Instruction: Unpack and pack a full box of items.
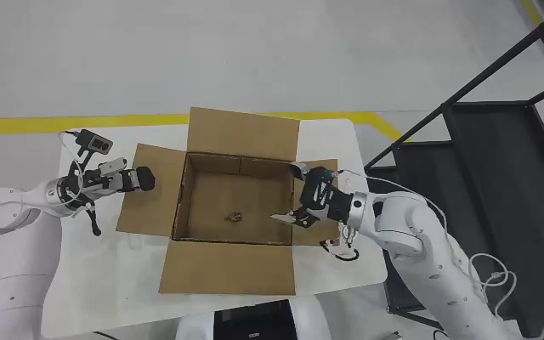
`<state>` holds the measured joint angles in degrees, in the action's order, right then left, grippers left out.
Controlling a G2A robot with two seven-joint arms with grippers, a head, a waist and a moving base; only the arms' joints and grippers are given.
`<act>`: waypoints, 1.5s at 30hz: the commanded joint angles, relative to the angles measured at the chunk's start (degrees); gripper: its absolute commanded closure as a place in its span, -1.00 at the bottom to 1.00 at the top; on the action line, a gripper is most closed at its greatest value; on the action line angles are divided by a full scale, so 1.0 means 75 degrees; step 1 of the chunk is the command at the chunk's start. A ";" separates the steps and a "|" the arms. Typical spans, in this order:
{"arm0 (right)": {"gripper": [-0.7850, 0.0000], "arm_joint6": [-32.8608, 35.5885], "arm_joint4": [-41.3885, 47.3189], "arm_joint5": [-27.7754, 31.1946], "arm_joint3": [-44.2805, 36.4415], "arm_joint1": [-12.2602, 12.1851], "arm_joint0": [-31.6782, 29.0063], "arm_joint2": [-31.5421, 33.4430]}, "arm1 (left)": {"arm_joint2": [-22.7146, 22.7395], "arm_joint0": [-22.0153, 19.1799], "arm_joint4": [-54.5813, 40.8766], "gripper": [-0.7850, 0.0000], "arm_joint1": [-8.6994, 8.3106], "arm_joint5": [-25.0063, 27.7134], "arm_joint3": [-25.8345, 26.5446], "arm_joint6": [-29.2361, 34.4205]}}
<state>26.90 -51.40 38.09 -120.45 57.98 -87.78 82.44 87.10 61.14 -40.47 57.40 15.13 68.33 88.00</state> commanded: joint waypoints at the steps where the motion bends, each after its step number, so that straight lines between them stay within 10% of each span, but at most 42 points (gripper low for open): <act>1: -1.00 -0.0412 0.0207 0.0203 -0.0026 -0.0056 -0.0613 0.0955 | 0.0000 0.0000 0.0000 -1.00 0.0000 0.0000 0.0000 0.0000; 13: -1.00 -0.1559 0.0430 -0.0143 0.1010 -0.0085 -0.2765 0.3881 | 0.0000 0.0000 0.0000 -1.00 0.0000 0.0000 0.0000 0.0000; 35: -1.00 0.1229 -0.0219 -0.1270 0.3213 -0.0076 -0.2338 0.2504 | 0.0000 0.0000 0.0000 -1.00 0.0000 0.0000 0.0000 0.0000; 37: -0.50 0.1425 -0.0166 -0.1310 0.3457 -0.0073 -0.2118 0.2311 | 0.0000 0.0000 0.0000 -1.00 0.0000 0.0000 0.0000 0.0000; 45: 0.02 0.1808 -0.0043 -0.1403 0.4034 -0.0044 -0.1564 0.1654 | 0.0000 0.0000 0.0000 -1.00 0.0000 0.0000 0.0000 0.0000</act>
<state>40.32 -52.07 27.84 -90.65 57.60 -99.91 95.35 87.10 61.14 -40.47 57.40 15.13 68.33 88.00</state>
